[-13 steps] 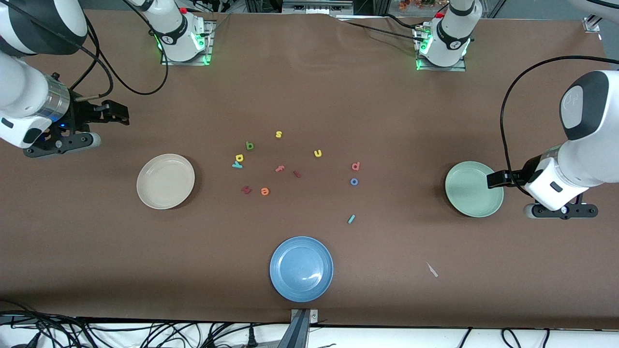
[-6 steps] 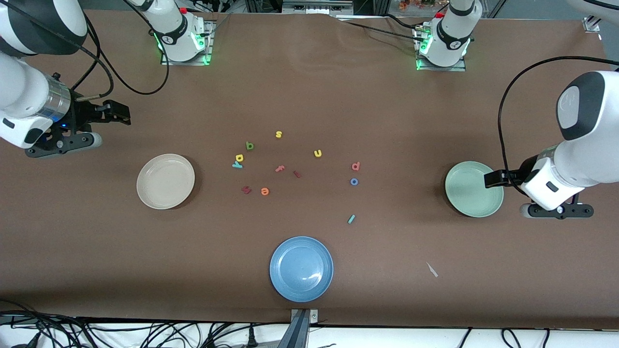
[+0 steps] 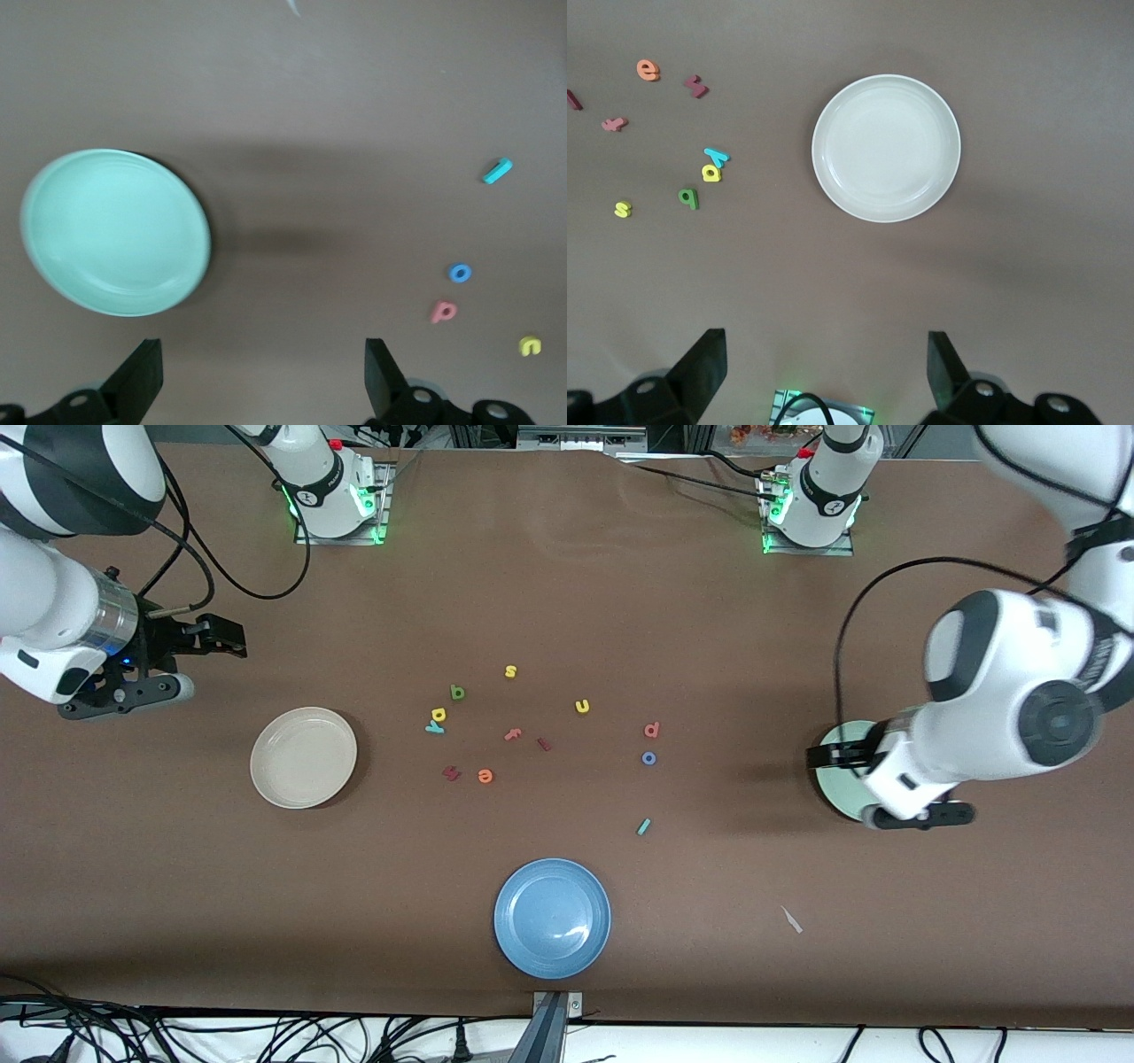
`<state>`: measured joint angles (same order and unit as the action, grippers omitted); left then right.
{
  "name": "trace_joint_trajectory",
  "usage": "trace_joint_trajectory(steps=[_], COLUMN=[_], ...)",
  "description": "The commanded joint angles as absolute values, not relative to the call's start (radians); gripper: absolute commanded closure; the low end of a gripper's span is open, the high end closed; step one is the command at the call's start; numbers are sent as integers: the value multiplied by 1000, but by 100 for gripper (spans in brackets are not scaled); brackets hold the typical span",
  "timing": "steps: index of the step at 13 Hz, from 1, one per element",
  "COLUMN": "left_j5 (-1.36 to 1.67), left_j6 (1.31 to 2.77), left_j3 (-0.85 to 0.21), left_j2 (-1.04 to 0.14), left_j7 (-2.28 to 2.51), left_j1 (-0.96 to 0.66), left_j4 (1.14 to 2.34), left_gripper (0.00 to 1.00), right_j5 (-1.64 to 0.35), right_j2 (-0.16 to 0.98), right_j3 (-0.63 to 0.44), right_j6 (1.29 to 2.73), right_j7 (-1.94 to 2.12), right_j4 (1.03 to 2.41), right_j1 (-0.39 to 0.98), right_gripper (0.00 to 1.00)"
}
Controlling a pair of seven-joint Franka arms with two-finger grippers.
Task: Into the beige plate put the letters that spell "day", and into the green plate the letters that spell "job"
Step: 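Reach the left gripper to the pink p while the right gripper reaches the cyan letter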
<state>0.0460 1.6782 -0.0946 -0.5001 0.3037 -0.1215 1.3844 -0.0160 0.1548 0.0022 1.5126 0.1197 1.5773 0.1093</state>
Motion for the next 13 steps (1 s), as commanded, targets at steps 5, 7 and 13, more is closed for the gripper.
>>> trace_joint_trajectory(steps=[5, 7, 13], left_j5=[74, 77, 94], left_j6=[1876, 1925, 2247], left_j3=[-94, -156, -258], left_j2=[-549, -542, -541], left_j7=[535, 552, 572], left_j1=[-331, -334, -331], left_j4=[1550, 1624, 1873], left_gripper=[0, 0, 1], right_j5=[-34, -34, -14], right_j2=[149, 149, 152], right_j3=[90, 123, 215], right_j6=[1704, 1771, 2028], right_j7=[-18, -66, -238], right_j4=[1710, 1753, 1928], right_j1=[107, 107, 109], right_gripper=[0, 0, 0])
